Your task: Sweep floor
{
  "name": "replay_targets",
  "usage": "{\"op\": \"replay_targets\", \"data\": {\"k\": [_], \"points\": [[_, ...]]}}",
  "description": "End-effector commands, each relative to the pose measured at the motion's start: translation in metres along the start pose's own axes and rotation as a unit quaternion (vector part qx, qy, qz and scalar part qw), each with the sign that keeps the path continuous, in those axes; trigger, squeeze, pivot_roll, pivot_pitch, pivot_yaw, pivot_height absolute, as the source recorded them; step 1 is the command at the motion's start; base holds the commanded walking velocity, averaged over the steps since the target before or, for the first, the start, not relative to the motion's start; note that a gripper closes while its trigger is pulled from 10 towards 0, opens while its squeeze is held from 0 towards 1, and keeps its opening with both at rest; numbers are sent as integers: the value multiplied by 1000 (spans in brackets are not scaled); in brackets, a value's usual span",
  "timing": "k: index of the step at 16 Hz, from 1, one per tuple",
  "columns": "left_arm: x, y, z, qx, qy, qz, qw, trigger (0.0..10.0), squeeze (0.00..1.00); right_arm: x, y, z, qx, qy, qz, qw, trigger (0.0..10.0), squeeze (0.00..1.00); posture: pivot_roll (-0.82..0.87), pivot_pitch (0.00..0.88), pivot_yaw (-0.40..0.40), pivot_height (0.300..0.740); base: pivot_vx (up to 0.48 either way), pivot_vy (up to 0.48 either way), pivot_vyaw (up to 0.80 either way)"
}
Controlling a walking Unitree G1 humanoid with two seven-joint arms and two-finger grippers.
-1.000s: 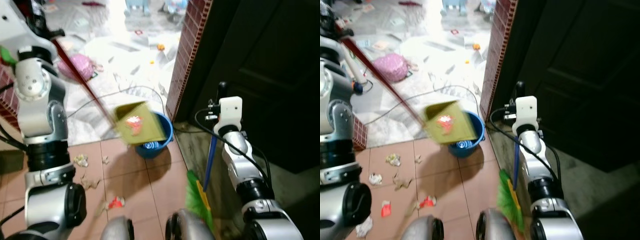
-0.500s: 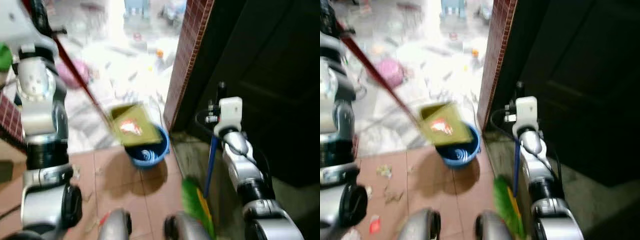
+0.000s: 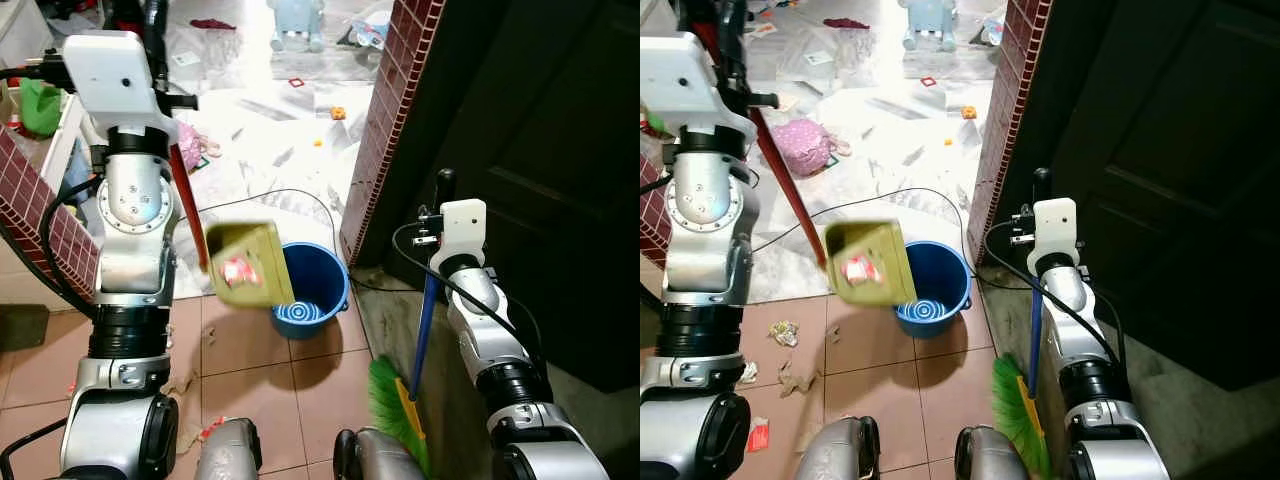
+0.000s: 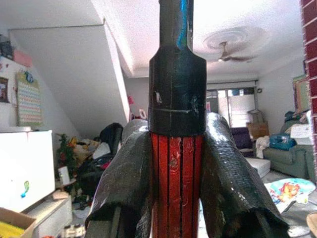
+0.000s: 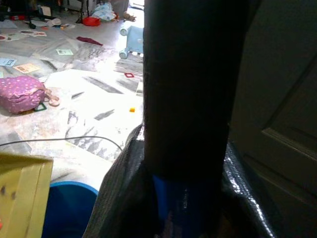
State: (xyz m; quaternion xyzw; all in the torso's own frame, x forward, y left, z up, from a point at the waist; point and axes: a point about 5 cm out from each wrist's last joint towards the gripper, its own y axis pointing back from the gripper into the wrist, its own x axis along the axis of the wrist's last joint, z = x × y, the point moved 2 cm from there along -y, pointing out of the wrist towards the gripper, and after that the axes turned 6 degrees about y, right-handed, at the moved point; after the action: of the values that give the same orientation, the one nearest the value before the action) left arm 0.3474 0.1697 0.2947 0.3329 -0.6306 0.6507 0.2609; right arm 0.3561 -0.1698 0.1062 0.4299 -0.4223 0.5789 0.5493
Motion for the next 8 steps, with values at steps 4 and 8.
{"op": "replay_targets", "data": {"k": [4,8], "points": [[12,-1,23,-44,-2,47,998,10000,0,14,-5,7,-15,4,24,1000,10000,0,-42,117,-29,740,0,0,0],[17,29,101,-205,43,67,976,10000,0,14,-4,5,-14,2,26,1000,10000,0,-38,115,-27,740,0,0,0]]}}
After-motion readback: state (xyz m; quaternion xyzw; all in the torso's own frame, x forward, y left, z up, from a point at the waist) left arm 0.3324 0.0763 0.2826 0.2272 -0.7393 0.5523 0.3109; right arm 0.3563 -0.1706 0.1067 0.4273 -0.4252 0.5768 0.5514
